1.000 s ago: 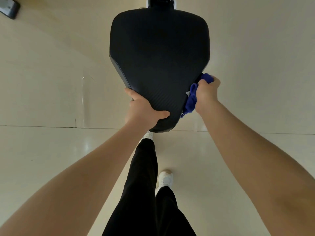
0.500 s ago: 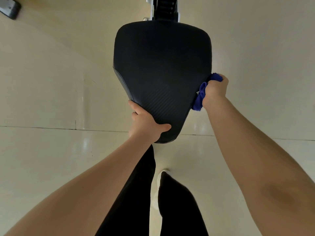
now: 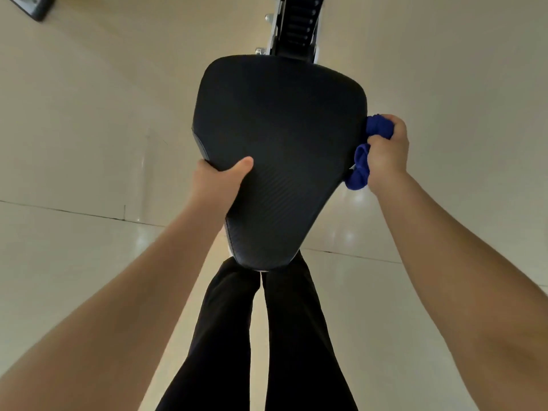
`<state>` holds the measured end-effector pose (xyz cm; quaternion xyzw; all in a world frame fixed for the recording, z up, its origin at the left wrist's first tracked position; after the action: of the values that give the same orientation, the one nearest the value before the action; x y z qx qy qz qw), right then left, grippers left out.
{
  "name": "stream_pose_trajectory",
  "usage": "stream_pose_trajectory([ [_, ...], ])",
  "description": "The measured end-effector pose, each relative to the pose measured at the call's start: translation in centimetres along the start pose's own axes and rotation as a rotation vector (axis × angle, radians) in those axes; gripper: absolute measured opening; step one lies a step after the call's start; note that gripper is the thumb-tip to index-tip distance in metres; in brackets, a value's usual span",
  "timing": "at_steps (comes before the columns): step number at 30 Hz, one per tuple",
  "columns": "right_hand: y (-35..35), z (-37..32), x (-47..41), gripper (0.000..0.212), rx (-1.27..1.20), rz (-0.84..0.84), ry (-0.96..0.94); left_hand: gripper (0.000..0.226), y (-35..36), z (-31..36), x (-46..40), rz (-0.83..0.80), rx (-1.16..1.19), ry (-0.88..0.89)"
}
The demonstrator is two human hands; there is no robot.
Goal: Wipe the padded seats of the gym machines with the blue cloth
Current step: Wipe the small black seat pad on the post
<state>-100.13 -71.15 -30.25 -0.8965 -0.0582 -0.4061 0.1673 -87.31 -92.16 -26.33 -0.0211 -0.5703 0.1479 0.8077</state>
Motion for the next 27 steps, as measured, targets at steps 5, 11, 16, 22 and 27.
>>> stream_pose_trajectory([
  [5, -1.3, 0.8, 0.6, 0.042, 0.102, -0.078, 0.022, 0.06, -1.1, 3.6, -2.7, 0.127, -0.057, 0.137],
  [11, 0.5, -3.0, -4.2, 0.048, 0.147, -0.051, -0.036, 0.065, -1.2, 3.8, -4.2, 0.174, -0.348, 0.173],
  [16, -0.9, -0.6, -4.2, 0.048, 0.257, -0.121, 0.021, 0.072, -0.7, 4.2, -4.3, 0.196, -0.321, 0.113],
  [22, 3.4, -5.9, -7.0, 0.043, 0.826, -0.111, -0.46, 0.066, -0.9, 4.3, -4.2, 0.222, -0.443, 0.08],
  [27, 6.6, -7.4, -7.3, 0.042, 1.116, -0.3, -0.697, 0.073, -1.4, 4.2, -3.8, 0.209, -0.539, 0.08],
])
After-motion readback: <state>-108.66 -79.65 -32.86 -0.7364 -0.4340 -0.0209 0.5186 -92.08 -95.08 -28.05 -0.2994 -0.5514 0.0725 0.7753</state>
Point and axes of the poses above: each hand's wrist, its own x-axis away from the middle knuckle, its own y-axis out of the palm, z = x × y, the point moved 1 cm from there along -x, towards the middle knuckle, and after that the axes turned 15 degrees about -z, right-handed, at the moved point
